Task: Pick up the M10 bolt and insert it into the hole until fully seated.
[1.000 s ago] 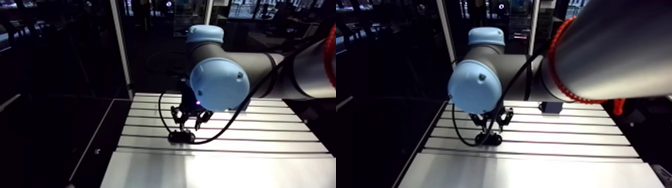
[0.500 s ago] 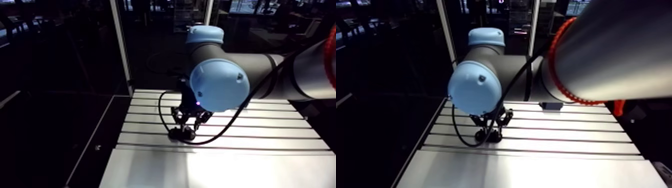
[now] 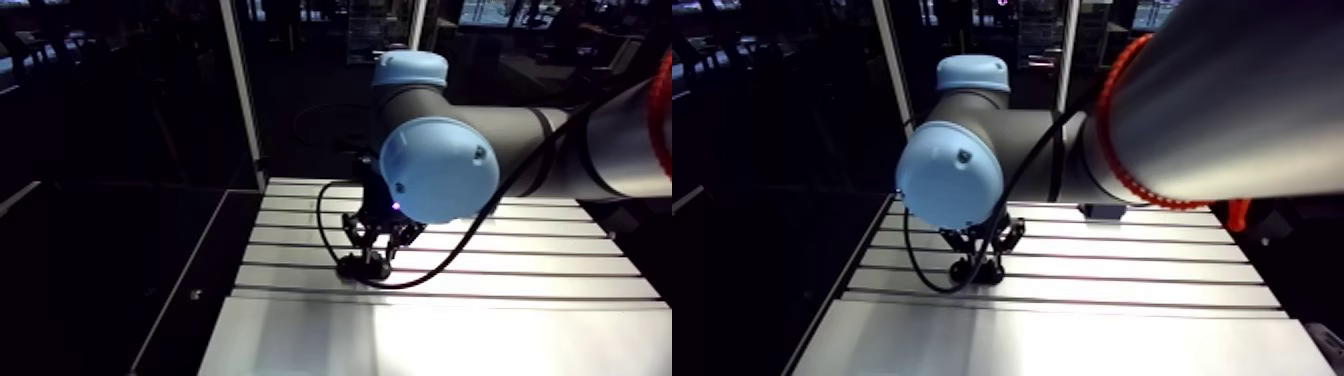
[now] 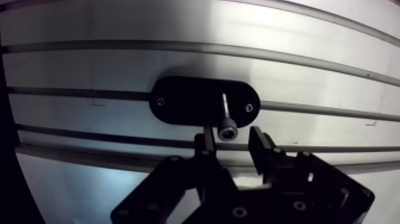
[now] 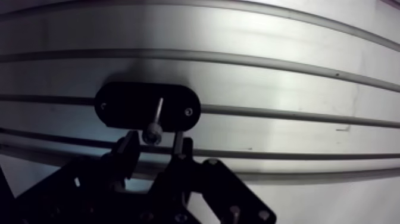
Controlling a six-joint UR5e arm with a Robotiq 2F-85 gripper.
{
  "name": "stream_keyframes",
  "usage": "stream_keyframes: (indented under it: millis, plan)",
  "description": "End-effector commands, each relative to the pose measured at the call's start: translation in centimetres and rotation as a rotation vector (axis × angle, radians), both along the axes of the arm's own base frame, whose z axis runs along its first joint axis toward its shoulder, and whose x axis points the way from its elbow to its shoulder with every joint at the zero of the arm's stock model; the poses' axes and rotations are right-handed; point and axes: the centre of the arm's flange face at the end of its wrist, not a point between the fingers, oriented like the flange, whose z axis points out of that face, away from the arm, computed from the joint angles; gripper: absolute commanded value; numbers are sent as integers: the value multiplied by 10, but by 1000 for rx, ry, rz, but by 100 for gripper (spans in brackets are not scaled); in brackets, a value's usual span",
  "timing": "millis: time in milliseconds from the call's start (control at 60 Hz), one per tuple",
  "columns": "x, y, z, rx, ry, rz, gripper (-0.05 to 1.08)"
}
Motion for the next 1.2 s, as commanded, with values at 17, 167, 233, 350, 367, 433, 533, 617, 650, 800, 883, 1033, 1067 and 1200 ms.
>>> stream_keyframes:
  millis: [17, 167, 233, 350, 367, 433, 533, 617, 650, 800, 883, 1033, 1067, 1200]
  plan:
    - [-1, 0, 1, -1, 3, -1, 56]
    - [-4, -1, 3, -1, 27, 3, 56]
    - [-6, -1, 4, -3, 41, 3, 57]
    - [-6, -1, 4, -3, 43, 3, 59]
    - [-6, -1, 4, -3, 43, 3, 59]
    - [-6, 0, 3, -3, 40, 2, 59]
    - [-6, -1, 2, -5, 39, 3, 59]
    - [-7, -1, 3, -5, 39, 3, 59]
    - [-7, -1, 3, -5, 39, 3, 59]
    - [-7, 0, 3, -5, 37, 1, 59]
    - [-7, -1, 3, -5, 36, 3, 59]
    - [-6, -1, 2, -4, 33, 3, 59]
    - [-6, -1, 3, -5, 34, 3, 59]
    - [-7, -1, 3, -4, 34, 2, 59]
